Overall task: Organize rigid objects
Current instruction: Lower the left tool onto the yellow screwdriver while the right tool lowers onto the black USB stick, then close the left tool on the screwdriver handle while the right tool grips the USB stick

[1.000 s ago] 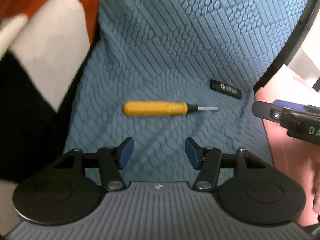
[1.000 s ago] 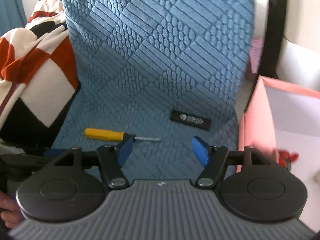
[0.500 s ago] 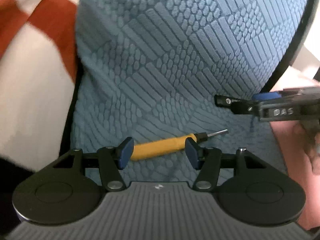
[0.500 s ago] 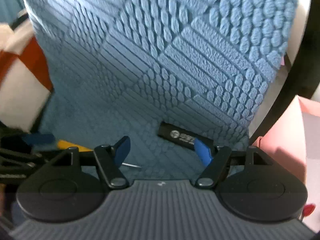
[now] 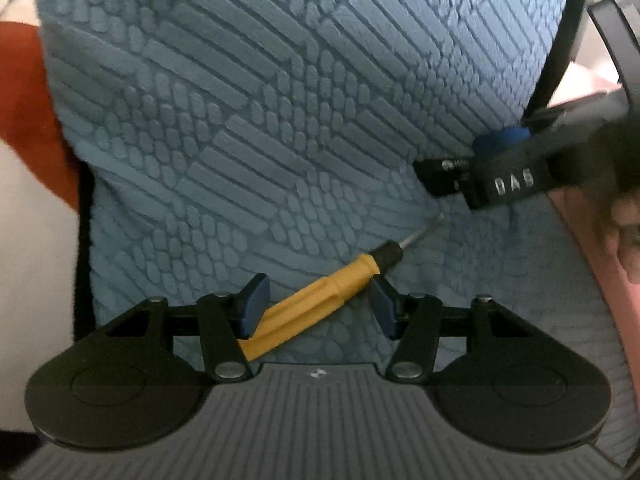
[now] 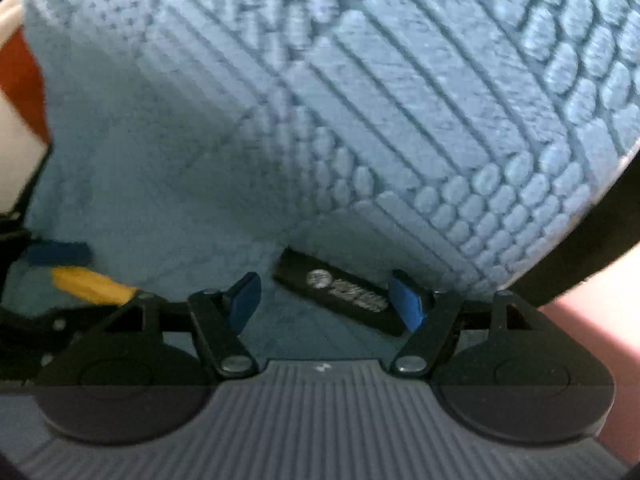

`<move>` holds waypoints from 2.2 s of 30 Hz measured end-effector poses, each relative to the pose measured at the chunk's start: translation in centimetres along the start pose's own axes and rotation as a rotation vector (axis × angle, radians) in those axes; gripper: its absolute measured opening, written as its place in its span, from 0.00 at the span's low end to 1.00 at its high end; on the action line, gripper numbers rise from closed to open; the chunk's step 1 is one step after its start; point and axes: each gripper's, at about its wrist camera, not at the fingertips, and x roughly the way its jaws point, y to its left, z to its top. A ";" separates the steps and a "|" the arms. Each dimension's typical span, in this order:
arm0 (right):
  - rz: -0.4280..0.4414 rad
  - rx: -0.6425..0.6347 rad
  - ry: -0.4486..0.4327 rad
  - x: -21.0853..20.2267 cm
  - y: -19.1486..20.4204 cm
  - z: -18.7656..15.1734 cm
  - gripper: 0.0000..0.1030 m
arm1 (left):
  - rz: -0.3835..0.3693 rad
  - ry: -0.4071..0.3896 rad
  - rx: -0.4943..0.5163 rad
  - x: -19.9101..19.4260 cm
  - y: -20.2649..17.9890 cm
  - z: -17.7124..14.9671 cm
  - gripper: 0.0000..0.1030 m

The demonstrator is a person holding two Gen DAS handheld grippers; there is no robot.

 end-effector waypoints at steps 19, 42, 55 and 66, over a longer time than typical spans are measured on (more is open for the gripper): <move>-0.080 0.173 -0.026 1.9 1.0 -0.3 0.83 | -0.005 -0.015 0.052 0.3 -2.7 -0.2 0.37; -0.030 0.213 -0.040 -5.9 1.2 -4.8 0.83 | -0.049 -0.006 -0.232 -5.9 -2.7 -5.2 0.24; -0.028 0.199 -0.098 -11.7 4.7 -9.5 0.83 | -0.018 -0.088 -0.465 -11.0 -1.8 -9.1 0.22; -0.045 0.185 -0.097 -13.3 7.3 -13.1 0.83 | -0.048 -0.111 -0.614 -12.9 -0.5 -11.8 0.22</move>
